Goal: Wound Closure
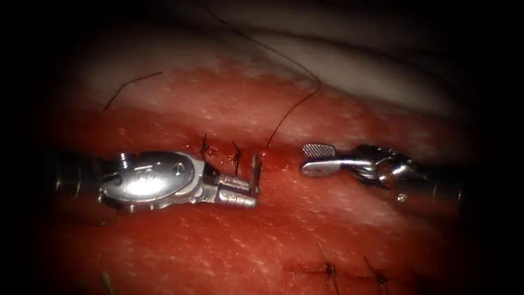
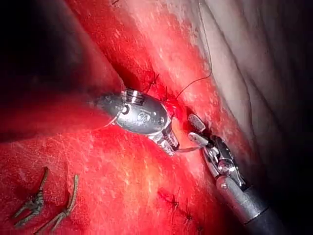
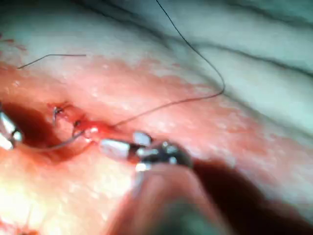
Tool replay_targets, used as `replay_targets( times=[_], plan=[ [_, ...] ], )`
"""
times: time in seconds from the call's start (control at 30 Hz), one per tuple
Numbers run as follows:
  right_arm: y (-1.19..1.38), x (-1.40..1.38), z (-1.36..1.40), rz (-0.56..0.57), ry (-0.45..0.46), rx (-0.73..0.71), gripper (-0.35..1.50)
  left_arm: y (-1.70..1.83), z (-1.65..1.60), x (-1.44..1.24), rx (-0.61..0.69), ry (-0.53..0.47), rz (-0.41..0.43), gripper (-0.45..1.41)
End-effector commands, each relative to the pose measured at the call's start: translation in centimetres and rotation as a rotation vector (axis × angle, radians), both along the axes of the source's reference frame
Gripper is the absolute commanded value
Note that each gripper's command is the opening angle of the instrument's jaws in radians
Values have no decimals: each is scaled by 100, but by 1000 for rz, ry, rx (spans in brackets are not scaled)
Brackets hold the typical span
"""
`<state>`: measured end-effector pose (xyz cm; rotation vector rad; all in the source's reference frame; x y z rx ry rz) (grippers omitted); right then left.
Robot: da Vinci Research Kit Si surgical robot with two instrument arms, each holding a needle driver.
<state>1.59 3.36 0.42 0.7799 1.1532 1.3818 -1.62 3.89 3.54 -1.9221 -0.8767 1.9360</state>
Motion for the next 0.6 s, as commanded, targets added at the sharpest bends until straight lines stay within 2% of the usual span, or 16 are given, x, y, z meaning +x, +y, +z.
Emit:
replay_targets(
  times=[0.03, 0.1, 0.17, 0.37, 0.4, 0.43, 0.57, 0.6],
  plan=[
    [6, 10, -2, 15, 11, 32, 123, -8, 4, -6, 3, 1, 4, -35],
    [7, 12, -7, 28, 21, 69, 123, -9, 3, -8, 2, -3, 9, -35],
    [7, 19, -14, 38, 47, 137, 123, -8, 2, -11, -81, -7, 7, -35],
    [8, 30, -23, 73, 106, 261, 125, 0, 1, -9, -313, 104, -18, -35],
    [8, 30, -23, 73, 106, 261, 125, 0, 1, -9, -313, 104, -18, -35],
    [8, 32, -29, 95, 131, 323, 114, 8, -3, -7, -417, 141, -53, -35],
    [9, 32, -37, 101, 139, 359, 109, 15, -9, -4, -511, 184, -96, -35],
    [11, 31, -42, 110, 150, 377, 108, 20, -11, -1, -565, 229, -129, -35]
  ],
)
